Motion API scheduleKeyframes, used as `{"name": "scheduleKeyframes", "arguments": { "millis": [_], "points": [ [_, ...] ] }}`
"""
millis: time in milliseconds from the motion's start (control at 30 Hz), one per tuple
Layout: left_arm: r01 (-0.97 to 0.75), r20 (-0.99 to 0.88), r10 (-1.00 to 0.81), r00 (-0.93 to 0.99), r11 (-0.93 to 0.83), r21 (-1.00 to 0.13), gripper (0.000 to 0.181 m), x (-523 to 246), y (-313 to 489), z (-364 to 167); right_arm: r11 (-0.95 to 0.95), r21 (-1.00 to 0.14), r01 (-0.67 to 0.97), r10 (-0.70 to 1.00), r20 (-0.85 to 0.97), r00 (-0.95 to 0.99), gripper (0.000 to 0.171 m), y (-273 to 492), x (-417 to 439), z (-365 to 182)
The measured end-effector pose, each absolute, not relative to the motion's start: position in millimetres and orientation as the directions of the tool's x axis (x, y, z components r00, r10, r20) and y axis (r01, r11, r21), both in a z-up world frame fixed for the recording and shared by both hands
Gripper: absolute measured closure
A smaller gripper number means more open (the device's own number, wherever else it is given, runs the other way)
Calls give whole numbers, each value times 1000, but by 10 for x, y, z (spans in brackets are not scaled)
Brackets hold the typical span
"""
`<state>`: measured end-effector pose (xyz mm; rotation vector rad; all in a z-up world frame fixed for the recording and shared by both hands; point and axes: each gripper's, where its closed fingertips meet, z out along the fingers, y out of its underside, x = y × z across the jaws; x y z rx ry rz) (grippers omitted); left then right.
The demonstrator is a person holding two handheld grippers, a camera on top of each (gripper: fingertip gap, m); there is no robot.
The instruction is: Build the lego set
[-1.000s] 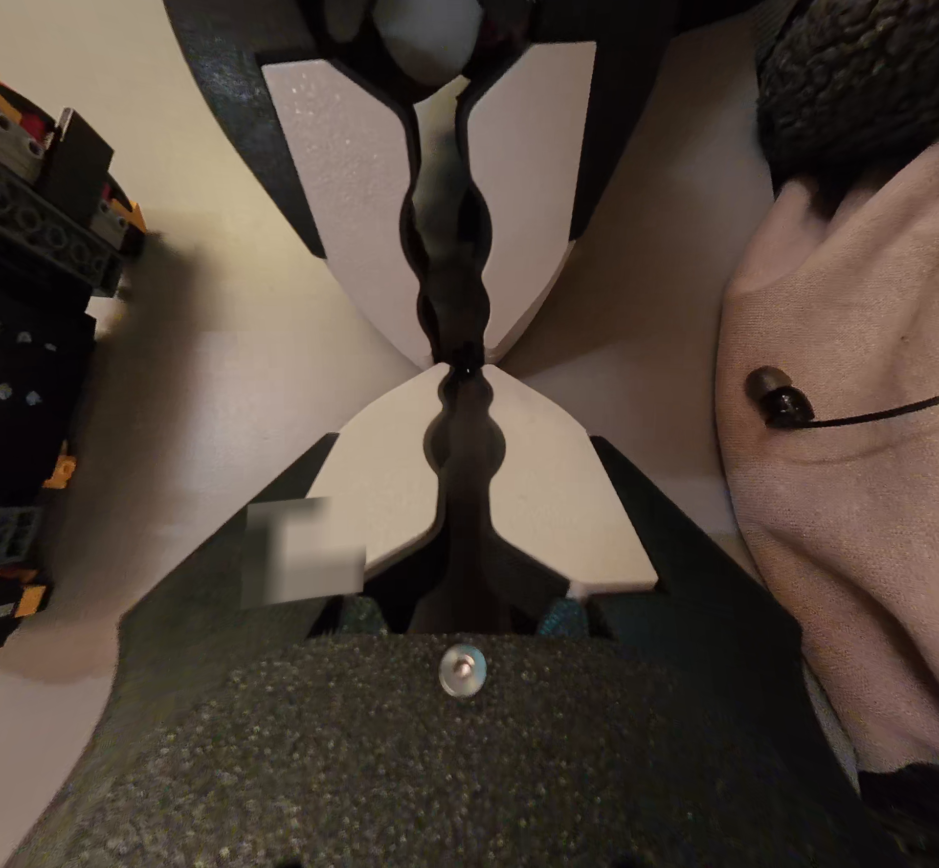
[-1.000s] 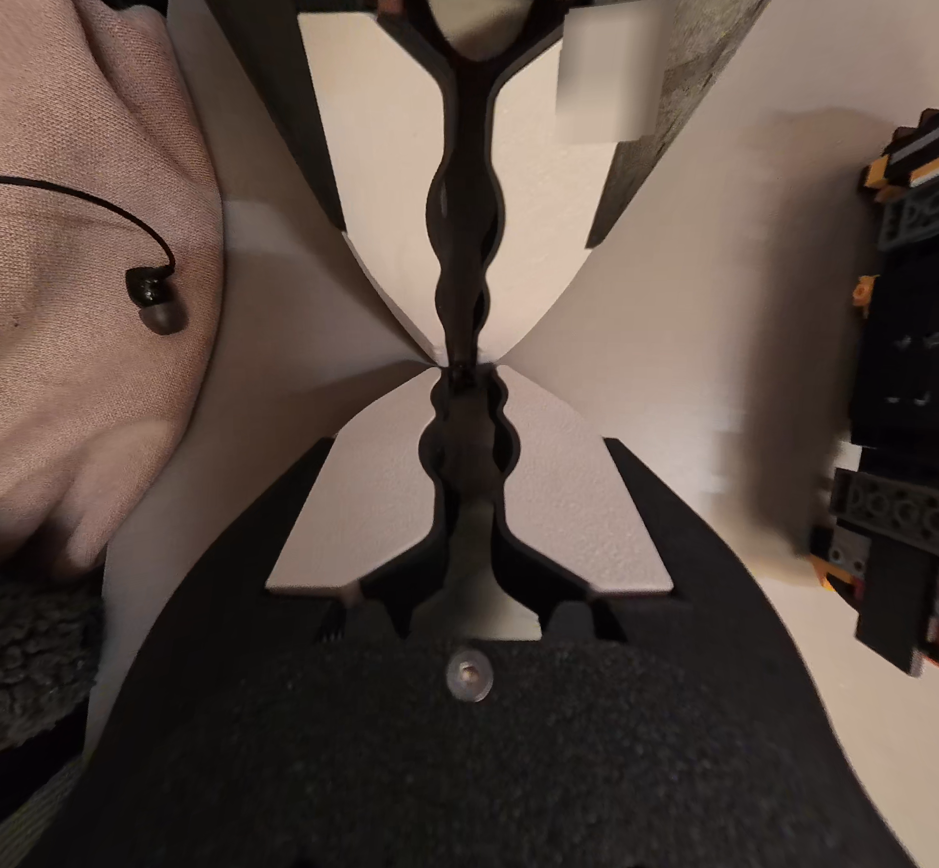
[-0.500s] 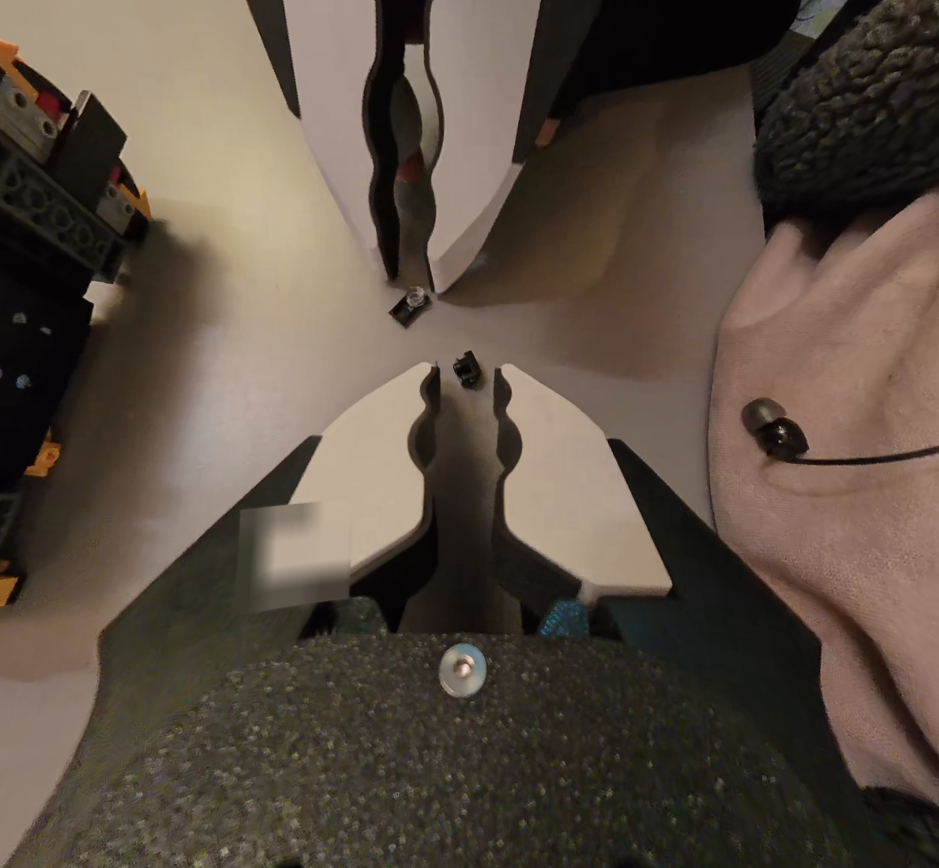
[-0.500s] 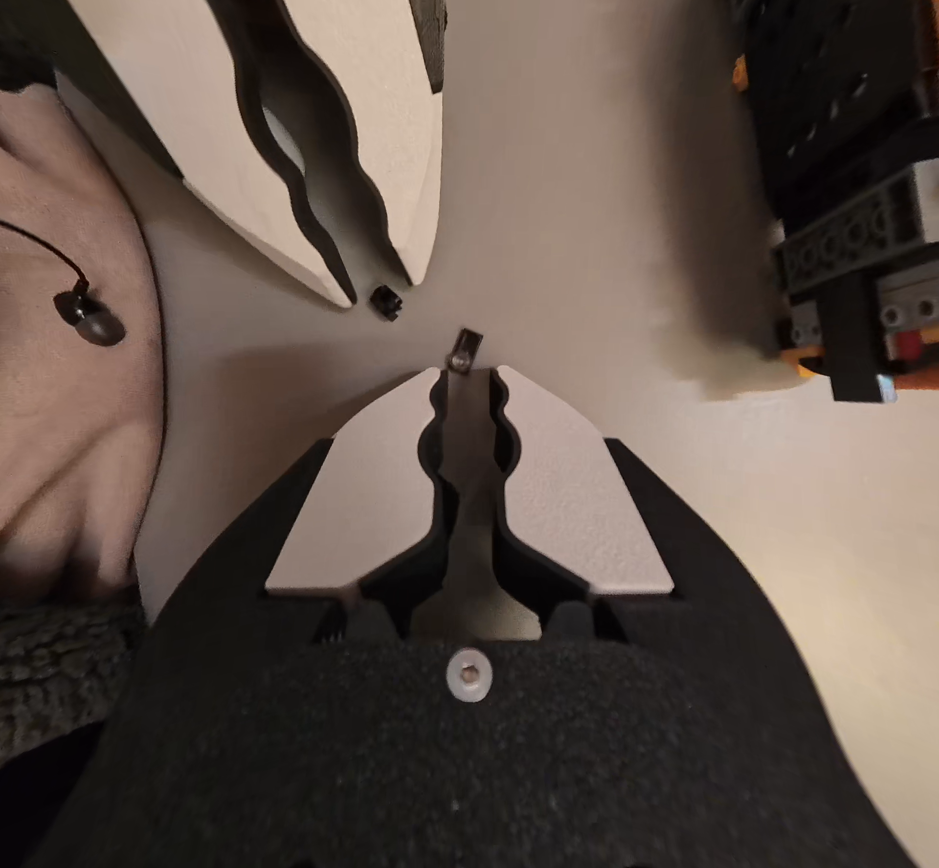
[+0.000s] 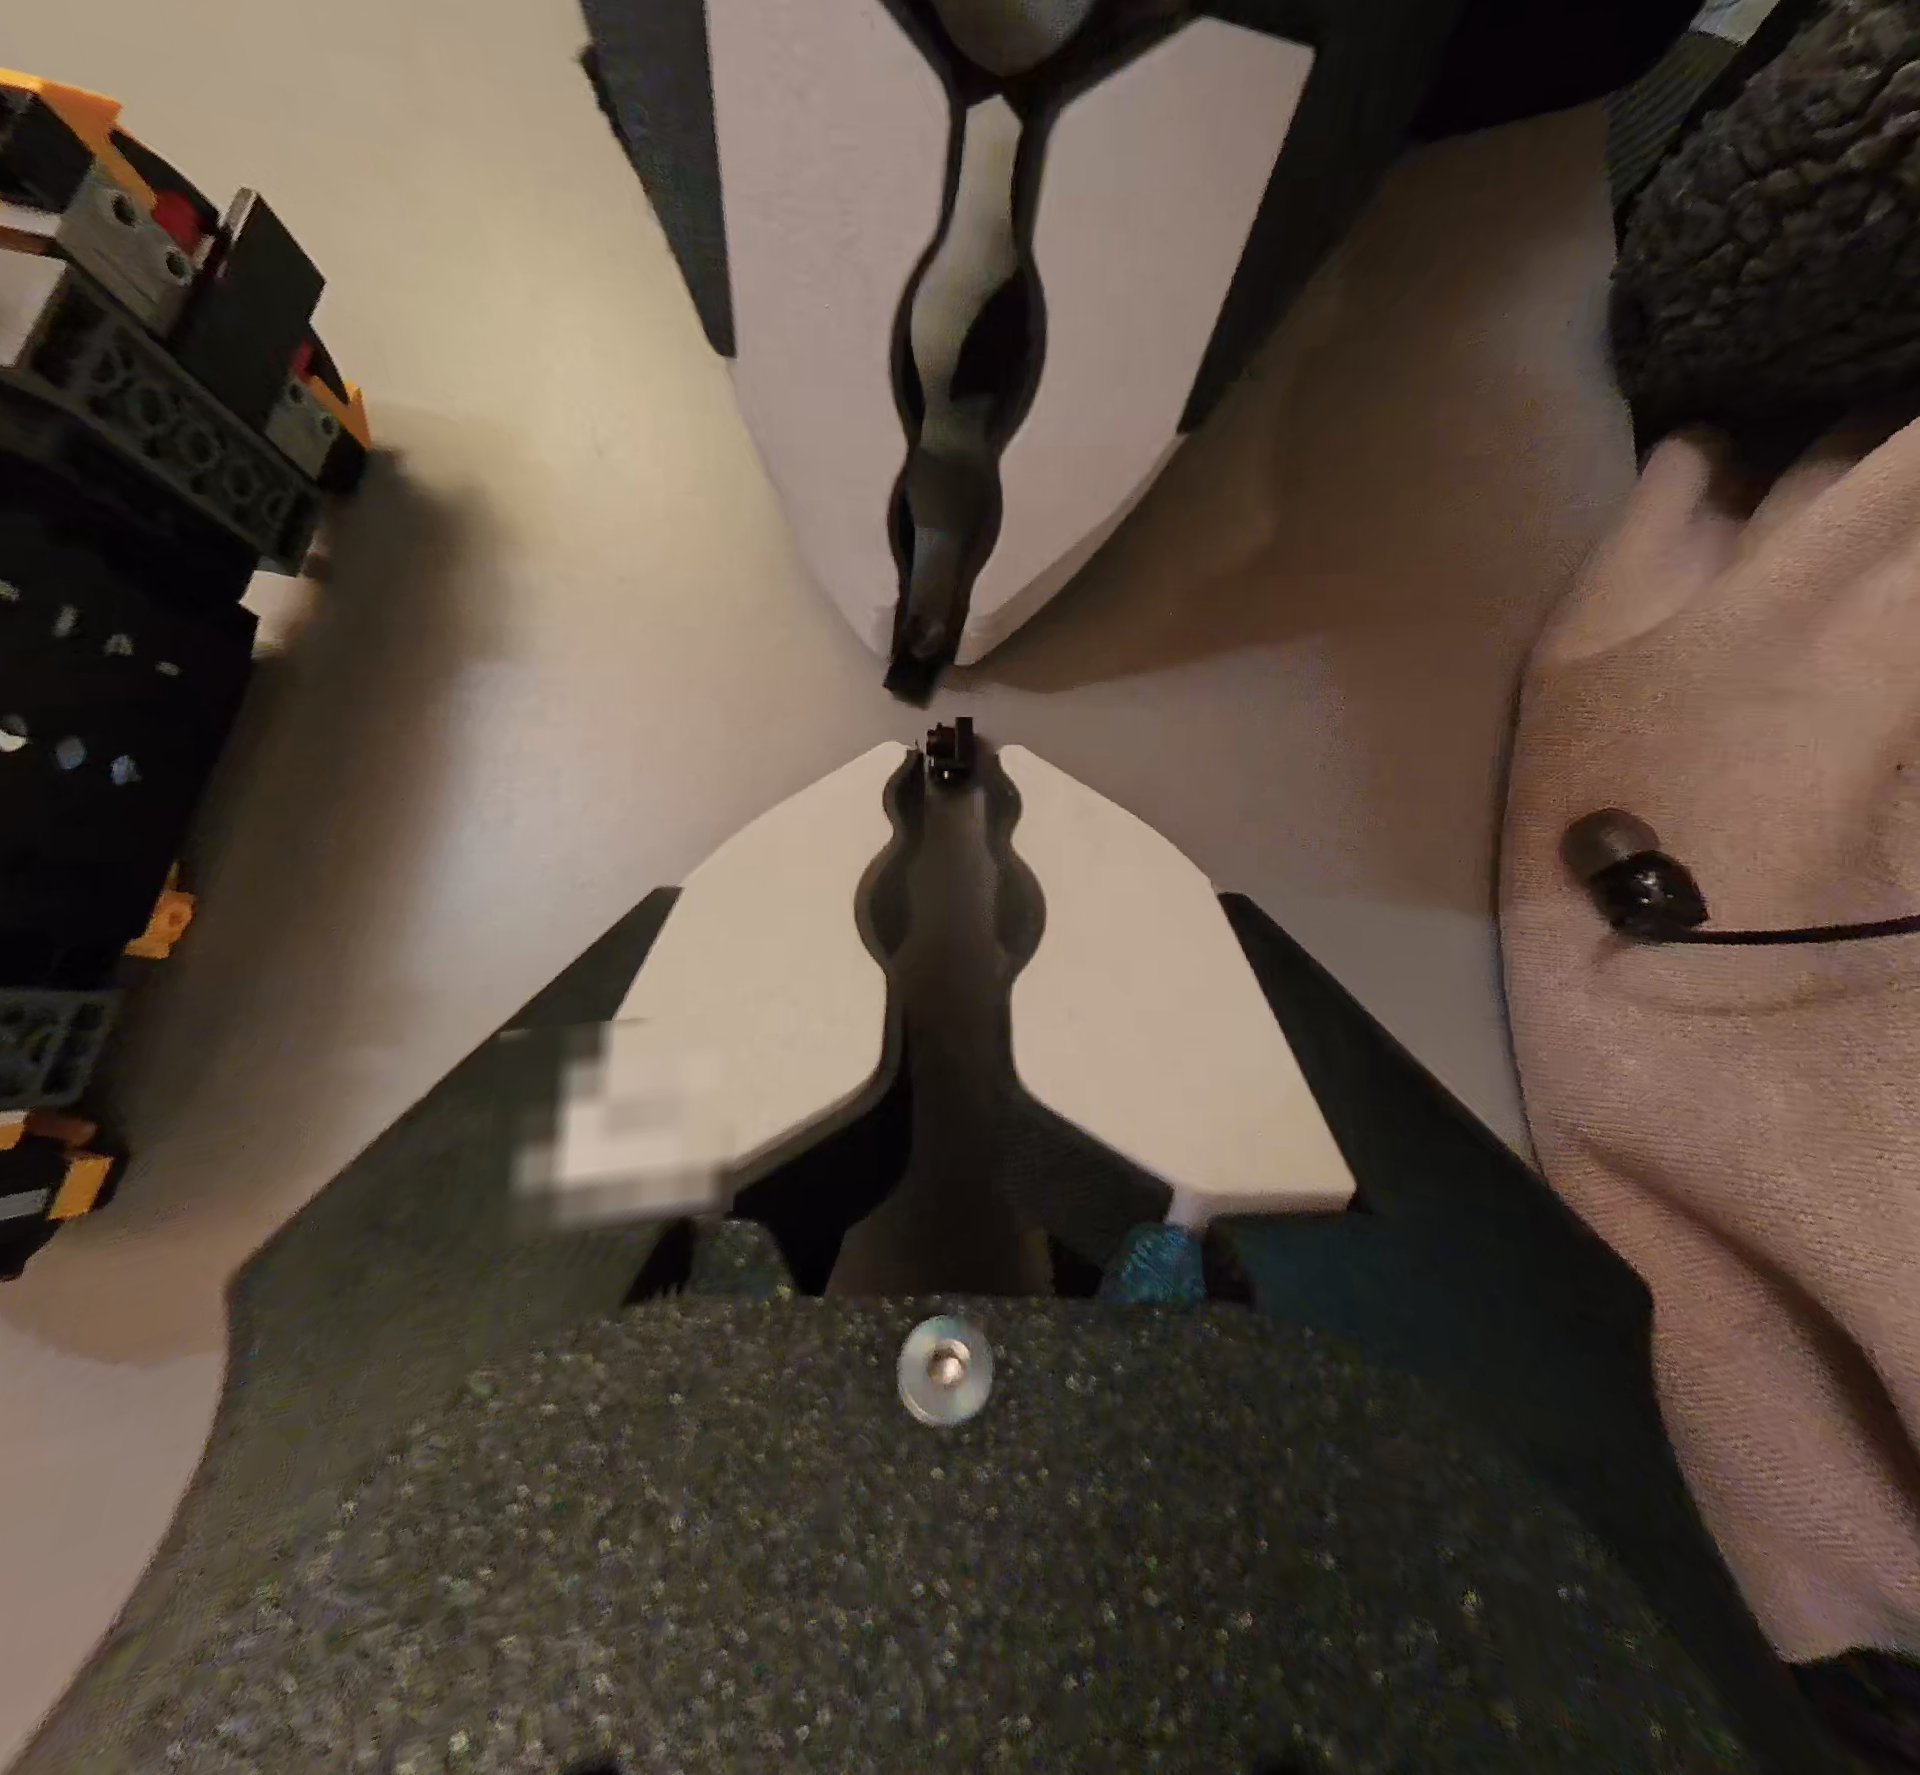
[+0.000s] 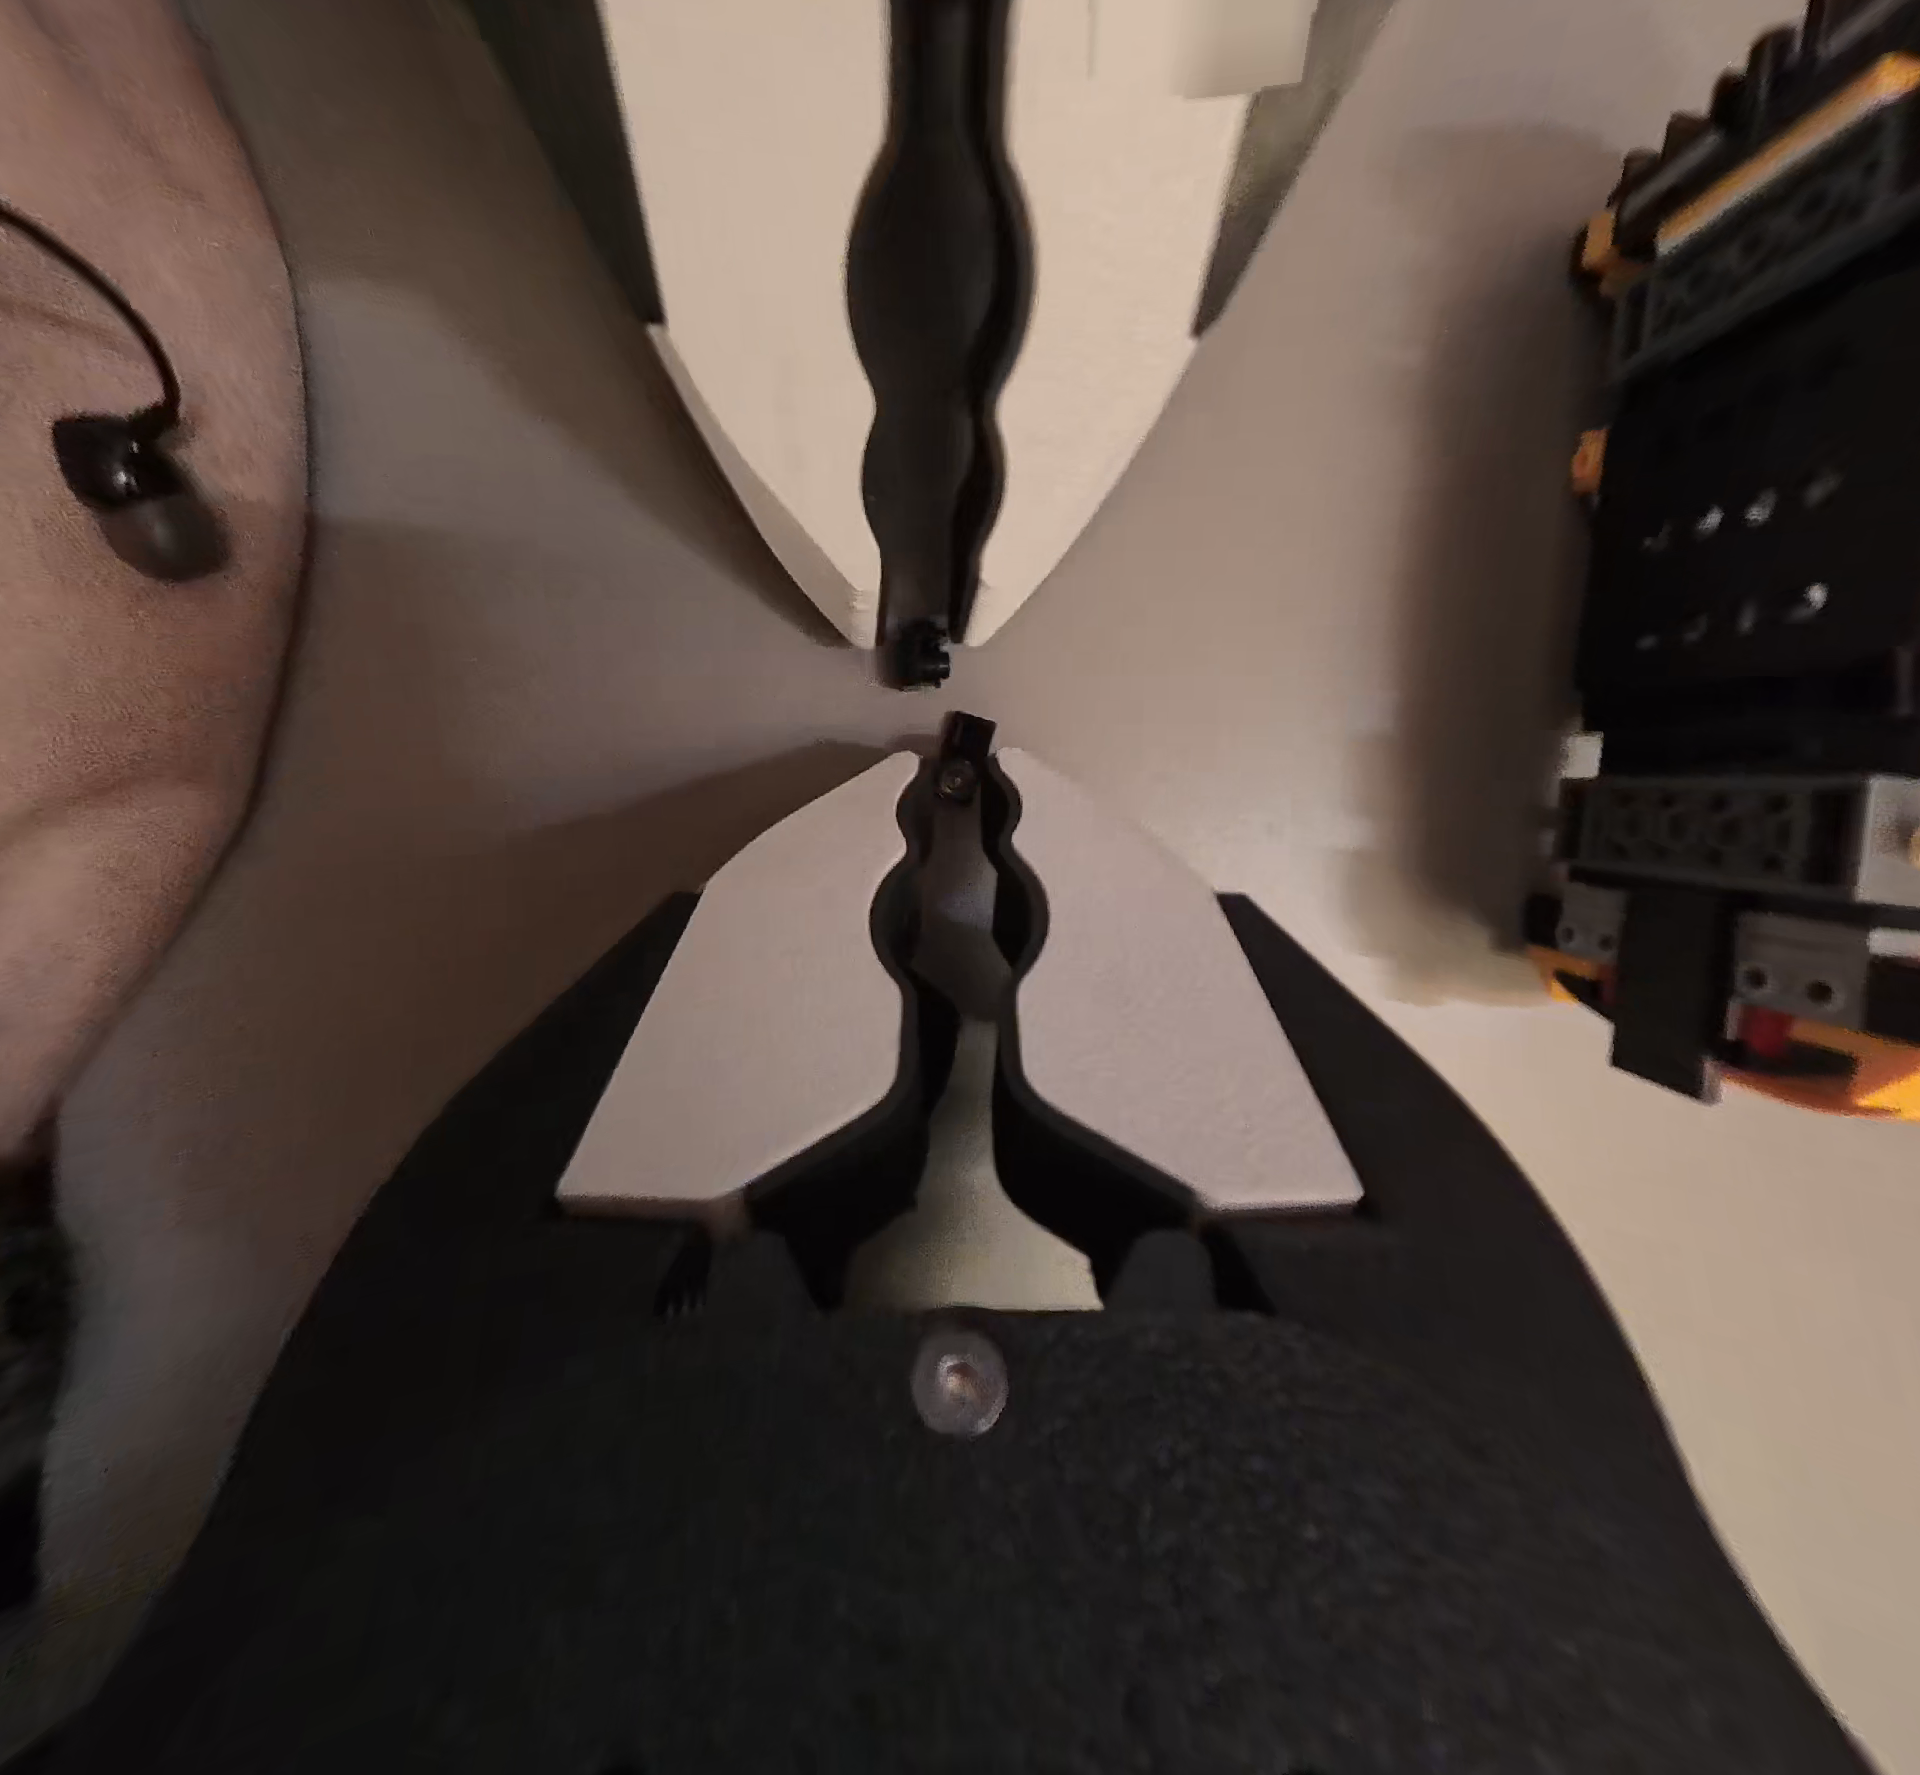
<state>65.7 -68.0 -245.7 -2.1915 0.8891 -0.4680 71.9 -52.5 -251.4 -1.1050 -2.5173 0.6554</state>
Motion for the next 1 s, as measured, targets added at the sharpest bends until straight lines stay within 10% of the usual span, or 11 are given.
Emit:
{"name": "scheduleKeyframes", "arguments": {
  "millis": [1000],
  "points": [
    [-464, 41, -700, 713, -514, -721, 159, 612, -653, -2471, 957, -285, 60, 206, 518, -830, 164, -611, 613, -2512]
  ]
}}
